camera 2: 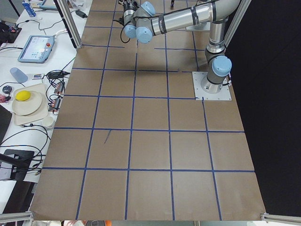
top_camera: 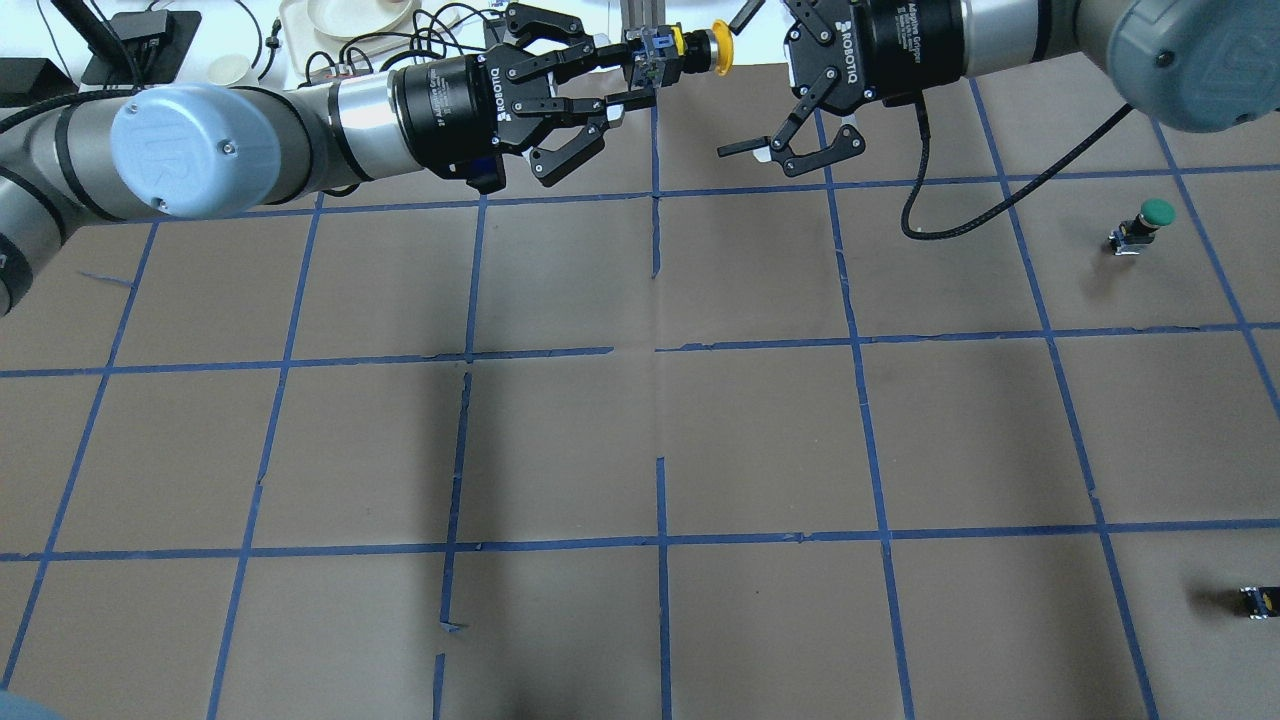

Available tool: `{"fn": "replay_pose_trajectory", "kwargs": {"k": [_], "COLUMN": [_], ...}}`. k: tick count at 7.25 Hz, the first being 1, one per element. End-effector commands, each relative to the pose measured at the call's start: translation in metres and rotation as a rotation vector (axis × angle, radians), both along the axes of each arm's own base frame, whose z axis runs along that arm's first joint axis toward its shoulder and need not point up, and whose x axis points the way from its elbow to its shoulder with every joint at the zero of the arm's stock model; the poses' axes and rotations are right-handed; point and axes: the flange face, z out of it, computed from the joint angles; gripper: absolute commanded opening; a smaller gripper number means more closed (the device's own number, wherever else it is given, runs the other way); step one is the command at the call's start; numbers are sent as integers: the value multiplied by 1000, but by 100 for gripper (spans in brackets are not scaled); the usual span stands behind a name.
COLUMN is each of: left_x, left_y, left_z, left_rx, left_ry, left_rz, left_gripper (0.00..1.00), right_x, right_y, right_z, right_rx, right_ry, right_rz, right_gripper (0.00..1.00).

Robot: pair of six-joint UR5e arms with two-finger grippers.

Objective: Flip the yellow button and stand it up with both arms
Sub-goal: 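Bring the right gripper to the yellow cap while the left gripper holds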

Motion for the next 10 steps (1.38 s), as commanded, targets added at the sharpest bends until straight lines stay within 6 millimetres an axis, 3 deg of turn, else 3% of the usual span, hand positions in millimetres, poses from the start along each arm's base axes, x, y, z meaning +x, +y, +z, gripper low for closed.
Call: {"fn": "replay_pose_trajectory", "kwargs": {"k": [1, 4, 5, 7, 8, 10], "left_x": [0, 1, 0, 0, 0, 0], "left_y": [0, 0, 1, 1, 1, 4], "left_z": [0, 1, 2, 3, 6, 12], "left_rx": [5, 3, 2, 3, 8, 6], "left_ry": [1, 1, 1, 1, 2, 2], "left_rz": [0, 2, 0, 0, -1, -2], "left_gripper": [3, 3, 3, 3, 3, 4], "right_x": [-2, -3, -3, -3, -2, -3], "right_y": [-9, -13, -13, -13, -12, -13], "right_z": [5, 2, 4, 9, 11, 12], "right_rx": [-35, -72, -76, -97, -84, -79], "right_ry": [2, 12, 13, 11, 9, 10], "right_rz": [-16, -14, -14, -16, -21, -25], "right_gripper": [99, 97, 85, 50, 39, 32]}}
